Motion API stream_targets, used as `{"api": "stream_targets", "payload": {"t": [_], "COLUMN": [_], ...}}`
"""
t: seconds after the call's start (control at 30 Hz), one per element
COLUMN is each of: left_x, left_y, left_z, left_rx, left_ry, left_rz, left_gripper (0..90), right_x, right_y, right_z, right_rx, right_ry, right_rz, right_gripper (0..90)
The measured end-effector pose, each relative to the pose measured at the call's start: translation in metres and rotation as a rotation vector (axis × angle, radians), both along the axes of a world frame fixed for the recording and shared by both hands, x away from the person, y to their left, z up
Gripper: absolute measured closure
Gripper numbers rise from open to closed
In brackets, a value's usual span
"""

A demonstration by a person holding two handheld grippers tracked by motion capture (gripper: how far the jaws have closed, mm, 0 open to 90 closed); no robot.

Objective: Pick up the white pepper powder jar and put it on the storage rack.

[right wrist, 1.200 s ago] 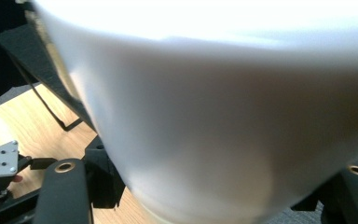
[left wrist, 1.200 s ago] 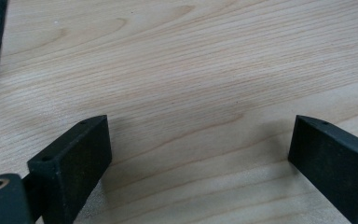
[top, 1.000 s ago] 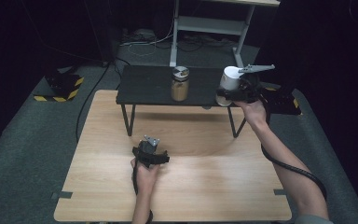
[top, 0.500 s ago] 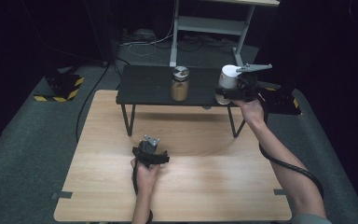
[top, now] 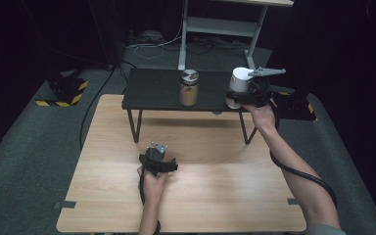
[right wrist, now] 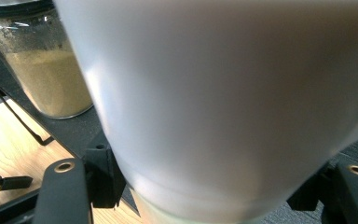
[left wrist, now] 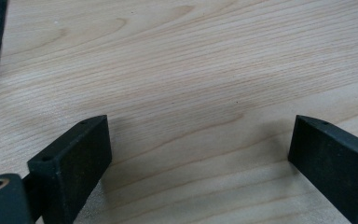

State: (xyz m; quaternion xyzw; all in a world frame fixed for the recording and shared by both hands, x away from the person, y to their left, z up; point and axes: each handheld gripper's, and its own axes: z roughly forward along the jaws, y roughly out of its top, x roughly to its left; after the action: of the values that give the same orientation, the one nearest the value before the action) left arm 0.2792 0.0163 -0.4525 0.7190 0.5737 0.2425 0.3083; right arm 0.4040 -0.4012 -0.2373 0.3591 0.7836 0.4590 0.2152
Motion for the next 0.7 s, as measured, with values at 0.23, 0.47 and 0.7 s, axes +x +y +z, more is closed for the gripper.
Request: {"api": "stream_targets", "payload": {"t": [0.23,0.47,0.7], "left_x": [0.0,0.0,-0.0003], "left_y": [-0.0001,0.0,-0.0002], "left_z": [0.0001,0.0001,-0.0004], "left_rx": [0.0,0.001,-0.003], "left_ry": [0.001,0.001,-0.002], "left_rz": [0.001,0.0,0.003], "left_gripper": [5.8,5.8,5.8], "right_x": [-0.0006,-0.0027,-0.0073], "right_y": [-0.0007,0.0002,0.0014], "right_z": [-0.0015,-0.0019,-0.0031], "right_rx": [0.005,0.013,0.015], "right_ry": [-0.005,-0.011,-0.024], "right_rz": [0.0,0.011,0.005], "right_gripper": [29.3,19.6,15.3]}}
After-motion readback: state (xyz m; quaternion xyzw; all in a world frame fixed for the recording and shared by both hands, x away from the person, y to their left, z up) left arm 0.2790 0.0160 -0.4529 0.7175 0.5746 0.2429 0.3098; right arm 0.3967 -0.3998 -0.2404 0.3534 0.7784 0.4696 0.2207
